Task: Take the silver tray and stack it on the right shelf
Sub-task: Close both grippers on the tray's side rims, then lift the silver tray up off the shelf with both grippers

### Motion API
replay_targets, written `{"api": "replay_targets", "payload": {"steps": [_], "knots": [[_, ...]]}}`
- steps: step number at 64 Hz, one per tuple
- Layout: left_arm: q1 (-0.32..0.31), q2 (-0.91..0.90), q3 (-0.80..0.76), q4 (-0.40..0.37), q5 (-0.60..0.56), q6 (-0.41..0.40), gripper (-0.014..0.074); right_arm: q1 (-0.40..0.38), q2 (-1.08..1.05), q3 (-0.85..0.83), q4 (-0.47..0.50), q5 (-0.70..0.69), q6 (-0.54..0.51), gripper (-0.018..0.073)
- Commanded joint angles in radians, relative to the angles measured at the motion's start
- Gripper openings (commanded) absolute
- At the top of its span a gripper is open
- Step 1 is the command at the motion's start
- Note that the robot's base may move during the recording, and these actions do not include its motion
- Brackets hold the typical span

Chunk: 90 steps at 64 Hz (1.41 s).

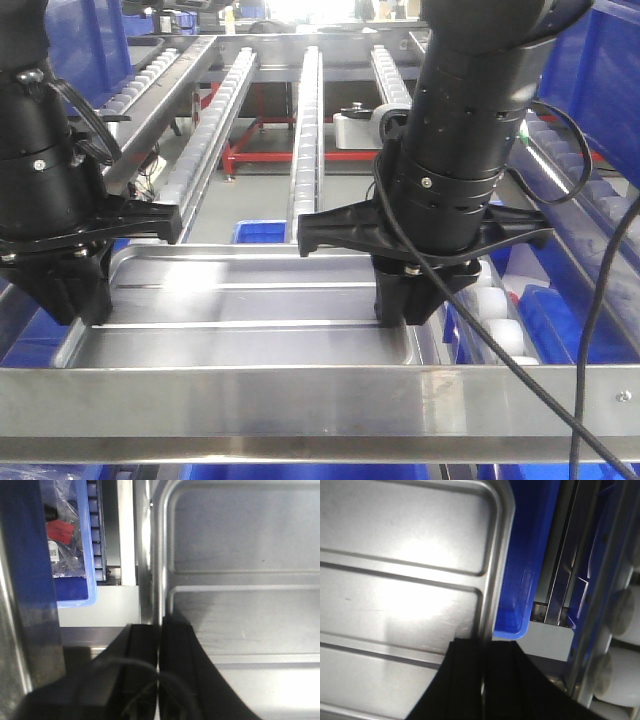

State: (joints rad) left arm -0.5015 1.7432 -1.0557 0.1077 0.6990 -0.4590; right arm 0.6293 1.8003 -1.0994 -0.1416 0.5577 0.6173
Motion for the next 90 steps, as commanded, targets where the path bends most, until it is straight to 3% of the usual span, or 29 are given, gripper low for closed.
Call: {"api": "replay_targets", "payload": {"steps": [1,34,48,55,70,90], "knots": [[-0.001,-0.051,-0.025,0.009,-0.022,-0.016,-0.0093,-0.003,-0.068,-0.029,-0.027,0.001,-0.012,0.0051],[-0.016,-0.344,-0.025,0.008,0.069,-0.038,-0.0093,0.029,-0.334,-0.028,-0.044,0.145,-0.032,0.0051],[-0.106,-0.519,-0.025,0.01,0.163,-0.047,-0.0093,0.116,-0.468,-0.028,-0.08,0.287,-0.031,0.0051],[-0.163,-0.571,-0.025,0.013,0.19,-0.106,-0.0093,0.148,-0.518,-0.028,-0.08,0.324,-0.027,0.0051],[-0.278,-0.575,-0.025,0.062,0.214,-0.17,-0.0093,0.162,-0.581,-0.027,-0.079,0.391,-0.004,0.0051],[-0.289,-0.535,-0.025,0.097,0.227,-0.176,-0.0093,0.161,-0.585,-0.026,-0.082,0.38,-0.004,0.0051]]}}
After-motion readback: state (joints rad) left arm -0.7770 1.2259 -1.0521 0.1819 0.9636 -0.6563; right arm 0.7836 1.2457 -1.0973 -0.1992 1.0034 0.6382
